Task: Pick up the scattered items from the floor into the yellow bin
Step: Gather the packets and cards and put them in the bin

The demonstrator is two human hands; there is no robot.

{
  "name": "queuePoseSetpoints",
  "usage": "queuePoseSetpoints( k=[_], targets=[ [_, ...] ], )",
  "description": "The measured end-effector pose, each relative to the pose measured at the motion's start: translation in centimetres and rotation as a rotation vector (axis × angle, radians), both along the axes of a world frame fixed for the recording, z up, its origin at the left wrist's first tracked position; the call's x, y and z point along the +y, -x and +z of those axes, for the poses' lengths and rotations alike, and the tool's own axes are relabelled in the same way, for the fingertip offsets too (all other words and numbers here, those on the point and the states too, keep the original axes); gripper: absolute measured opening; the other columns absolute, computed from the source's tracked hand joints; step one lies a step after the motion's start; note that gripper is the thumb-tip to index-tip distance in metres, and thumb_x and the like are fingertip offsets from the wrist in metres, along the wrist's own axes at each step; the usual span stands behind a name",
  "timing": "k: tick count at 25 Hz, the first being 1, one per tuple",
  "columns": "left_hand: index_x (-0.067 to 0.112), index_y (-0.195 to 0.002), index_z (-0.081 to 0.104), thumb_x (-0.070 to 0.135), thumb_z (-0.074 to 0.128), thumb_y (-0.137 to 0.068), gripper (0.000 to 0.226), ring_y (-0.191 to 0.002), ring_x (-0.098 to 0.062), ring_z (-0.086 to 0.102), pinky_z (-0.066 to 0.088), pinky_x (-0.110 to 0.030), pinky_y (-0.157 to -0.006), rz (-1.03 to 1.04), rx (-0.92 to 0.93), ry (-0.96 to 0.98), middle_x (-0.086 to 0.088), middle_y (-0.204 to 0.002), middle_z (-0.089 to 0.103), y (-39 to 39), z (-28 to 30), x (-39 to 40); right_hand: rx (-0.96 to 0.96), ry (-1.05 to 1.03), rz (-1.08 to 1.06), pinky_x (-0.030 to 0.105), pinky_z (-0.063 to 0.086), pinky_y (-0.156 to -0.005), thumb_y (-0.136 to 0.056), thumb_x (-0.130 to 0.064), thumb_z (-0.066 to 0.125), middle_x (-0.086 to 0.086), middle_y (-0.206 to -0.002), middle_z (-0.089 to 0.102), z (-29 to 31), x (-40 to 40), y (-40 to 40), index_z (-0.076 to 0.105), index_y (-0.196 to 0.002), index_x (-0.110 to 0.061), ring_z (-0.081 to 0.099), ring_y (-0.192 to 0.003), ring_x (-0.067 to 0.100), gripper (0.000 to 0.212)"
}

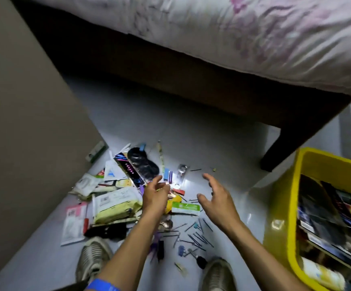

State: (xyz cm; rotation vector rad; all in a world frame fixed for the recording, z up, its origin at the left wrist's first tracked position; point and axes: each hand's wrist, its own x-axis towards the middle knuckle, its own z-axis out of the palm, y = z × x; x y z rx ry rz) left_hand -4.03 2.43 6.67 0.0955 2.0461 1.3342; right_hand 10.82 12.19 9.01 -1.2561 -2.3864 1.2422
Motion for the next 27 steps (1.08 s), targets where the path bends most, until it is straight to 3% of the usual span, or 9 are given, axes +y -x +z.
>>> queuePoseSetpoints(
  k=[3, 7, 11, 14, 16, 18, 22, 24, 27],
  targets=[
    [0.022, -0.126, 0.061, 0.016, 0.063, -0.09, 0.037, -0.095, -0.021, 0.064, 0.052, -0.034, -0.086, 0.033, 0.054, 0.122, -0.002, -0.116, 0.068, 5.0, -3.0, -1.6, -0.034, 0.05, 0.083, 0.032, 0.042, -0.104, -0.09, -0.024, 0.061, -0.006, -0.146, 0.046, -3.4, -0.2, 4.1, 0.043, -0.139, -0.033, 0.047, -0.127, 0.014, 0.053],
    [0.022, -0.127, 0.056, 0.021, 0.065, -0.086, 0.042, -0.083, -0.017, 0.061, 0.042, -0.028, -0.066, 0.089, 0.124, 0.341, 0.0, -0.109, 0.066, 10.9, -6.5, -1.8, -0.074, 0.107, 0.194, 0.024, 0.043, -0.089, -0.092, -0.025, 0.063, -0.003, -0.137, 0.056, -8.0, 0.3, 8.7, 0.053, -0.131, -0.031, 0.054, -0.109, 0.008, 0.041],
    [0.017, -0.129, 0.05, 0.047, 0.073, -0.08, 0.062, -0.108, -0.031, 0.06, 0.048, -0.037, -0.086, 0.091, 0.178, 0.575, -0.008, -0.125, 0.062, 13.8, -9.8, -1.4, -0.125, 0.16, 0.286, 0.016, 0.043, -0.084, -0.093, -0.017, 0.063, -0.001, -0.124, 0.064, -11.1, -0.2, 11.0, 0.059, -0.123, -0.026, 0.058, -0.094, 0.002, 0.032],
    [0.021, -0.098, 0.064, 0.051, 0.077, -0.075, 0.04, -0.098, -0.028, 0.063, 0.048, -0.04, -0.092, 0.199, 0.108, 0.606, -0.004, -0.107, 0.069, 14.8, -11.8, -0.2, -0.149, 0.167, 0.325, 0.004, 0.041, -0.073, -0.093, -0.017, 0.062, -0.011, -0.112, 0.06, -12.8, -1.0, 10.9, 0.06, -0.115, -0.029, 0.057, -0.087, -0.006, 0.025],
    [0.022, -0.075, 0.063, 0.038, 0.077, -0.079, 0.022, -0.085, -0.022, 0.064, 0.045, -0.039, -0.093, 0.226, 0.101, 0.6, 0.0, -0.09, 0.072, 14.7, -12.5, 0.3, -0.139, 0.165, 0.34, 0.012, 0.044, -0.082, -0.093, -0.017, 0.062, -0.013, -0.115, 0.058, -13.3, -1.4, 10.3, 0.061, -0.119, -0.028, 0.057, -0.096, 0.0, 0.028],
    [0.022, -0.071, 0.061, 0.026, 0.072, -0.083, 0.017, -0.078, -0.018, 0.061, 0.041, -0.035, -0.089, 0.22, 0.109, 0.607, 0.0, -0.085, 0.071, 14.4, -12.6, 0.5, -0.131, 0.157, 0.311, 0.019, 0.046, -0.086, -0.093, -0.017, 0.063, -0.011, -0.118, 0.059, -13.2, -1.5, 10.1, 0.06, -0.121, -0.027, 0.058, -0.102, 0.007, 0.03],
    [0.025, -0.086, 0.059, 0.028, 0.069, -0.083, 0.011, -0.083, -0.014, 0.058, 0.041, -0.027, -0.069, 0.081, 0.304, 0.544, 0.004, -0.098, 0.067, 13.7, -11.6, -1.6, -0.058, 0.098, 0.257, 0.025, 0.049, -0.082, -0.091, -0.017, 0.062, -0.008, -0.118, 0.062, -12.4, -1.6, 11.1, 0.061, -0.117, -0.029, 0.06, -0.098, 0.009, 0.028],
    [0.029, -0.107, 0.057, 0.045, 0.067, -0.082, 0.032, -0.111, -0.02, 0.051, 0.038, -0.034, -0.088, -0.146, 0.506, 0.576, 0.003, -0.118, 0.06, 13.0, -11.4, -4.2, -0.042, -0.008, 0.314, 0.027, 0.046, -0.08, -0.093, -0.022, 0.059, -0.009, -0.118, 0.061, -12.2, -1.8, 12.2, 0.058, -0.119, -0.03, 0.057, -0.1, 0.011, 0.028],
    [0.038, -0.147, 0.027, 0.07, 0.067, -0.069, 0.093, -0.146, -0.019, 0.012, 0.016, -0.055, -0.116, -0.587, 0.451, 0.696, 0.005, -0.158, 0.02, 12.6, -11.1, -8.0, -0.115, -0.172, 0.448, 0.037, 0.042, -0.097, -0.092, -0.024, 0.058, -0.001, -0.14, 0.049, -12.5, -1.8, 15.3, 0.047, -0.136, -0.025, 0.048, -0.122, 0.023, 0.045]
  ],
)
